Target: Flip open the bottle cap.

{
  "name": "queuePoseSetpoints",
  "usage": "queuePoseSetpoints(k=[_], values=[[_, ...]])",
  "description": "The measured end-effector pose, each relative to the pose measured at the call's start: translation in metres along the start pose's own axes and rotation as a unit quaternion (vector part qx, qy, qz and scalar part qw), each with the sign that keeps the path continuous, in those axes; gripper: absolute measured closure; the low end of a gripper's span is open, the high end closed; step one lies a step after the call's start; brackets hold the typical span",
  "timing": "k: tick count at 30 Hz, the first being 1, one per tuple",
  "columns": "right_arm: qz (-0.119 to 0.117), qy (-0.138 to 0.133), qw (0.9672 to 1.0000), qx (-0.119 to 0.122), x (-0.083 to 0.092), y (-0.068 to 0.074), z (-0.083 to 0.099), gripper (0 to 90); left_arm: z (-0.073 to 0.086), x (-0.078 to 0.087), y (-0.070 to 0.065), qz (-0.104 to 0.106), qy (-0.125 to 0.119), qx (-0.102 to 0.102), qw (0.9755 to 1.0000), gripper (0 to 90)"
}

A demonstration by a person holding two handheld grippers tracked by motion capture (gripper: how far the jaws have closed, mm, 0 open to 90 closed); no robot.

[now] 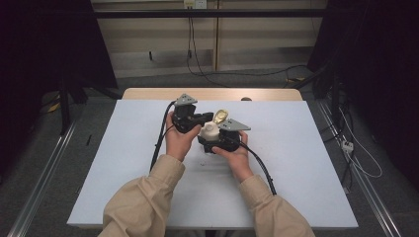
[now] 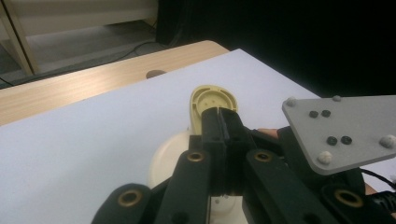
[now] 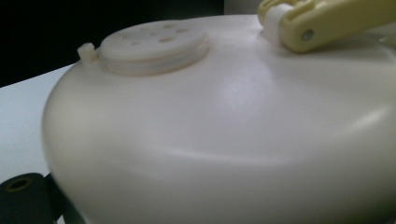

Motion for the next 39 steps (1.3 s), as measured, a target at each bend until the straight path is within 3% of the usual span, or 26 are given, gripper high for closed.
queuePoseSetpoints(k=[4, 6, 8, 11, 14, 16, 18, 24, 29, 34, 39], values=[[0.001, -0.001, 1.0, 0.0, 0.0, 0.0, 0.0, 6.3, 0.0, 0.004, -0.001, 0.003, -0.003, 0.001, 1.0, 87.3], [0.001, -0.002, 1.0, 0.0, 0.0, 0.0, 0.0, 6.2, 0.001, 0.007, 0.001, -0.008, -0.005, -0.007, 0.9999, 83.2], [0.003, 0.002, 1.0, 0.001, 0.001, 0.0, 0.0, 5.9, 0.003, 0.008, 0.002, 0.0, -0.005, 0.0, 1.0, 80.0], [0.006, 0.008, 0.9999, 0.004, 0.003, 0.0, 0.0, 5.4, 0.008, 0.012, 0.003, 0.003, -0.006, 0.0, 1.0, 69.1], [0.003, 0.016, 0.9999, -0.001, 0.005, 0.0, 0.0, 5.1, 0.013, 0.018, 0.005, 0.002, -0.006, 0.01, 0.9999, 46.0], [0.002, 0.022, 0.9998, 0.002, 0.006, 0.0, 0.0, 4.5, 0.017, 0.023, 0.007, 0.004, -0.007, 0.007, 0.9999, 43.6], [0.001, 0.027, 0.9996, -0.001, 0.006, 0.0, 0.0, 3.7, 0.022, 0.027, 0.009, -0.003, -0.006, 0.011, 0.9999, 33.0], [0.001, 0.039, 0.9992, -0.002, 0.01, 0.0, 0.005, 2.8, 0.037, 0.044, 0.014, -0.002, -0.012, 0.019, 0.9997, 22.2], [0.004, 0.039, 0.9992, -0.007, 0.015, 0.001, 0.009, 2.9, 0.053, 0.051, 0.018, -0.003, -0.009, 0.007, 0.9999, 12.9], [0.003, 0.05, 0.9987, -0.002, 0.022, 0.0, 0.011, 4.7, 0.068, 0.058, 0.023, -0.005, -0.006, 0.011, 0.9999, 7.0], [0.002, 0.044, 0.999, -0.004, 0.036, -0.004, 0.014, 4.0, 0.08, 0.062, 0.027, -0.002, -0.008, 0.008, 0.9999, 5.2]])
Point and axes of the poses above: each handheld gripper's, and its own axes: x roughly backward along the jaws, z roughly out of its underside, y roughly to its left, the point moved 4 cm from there along -x, roughly forward along the jaws, and after that the axes turned 8 degrees about y, right-handed, at the moved point
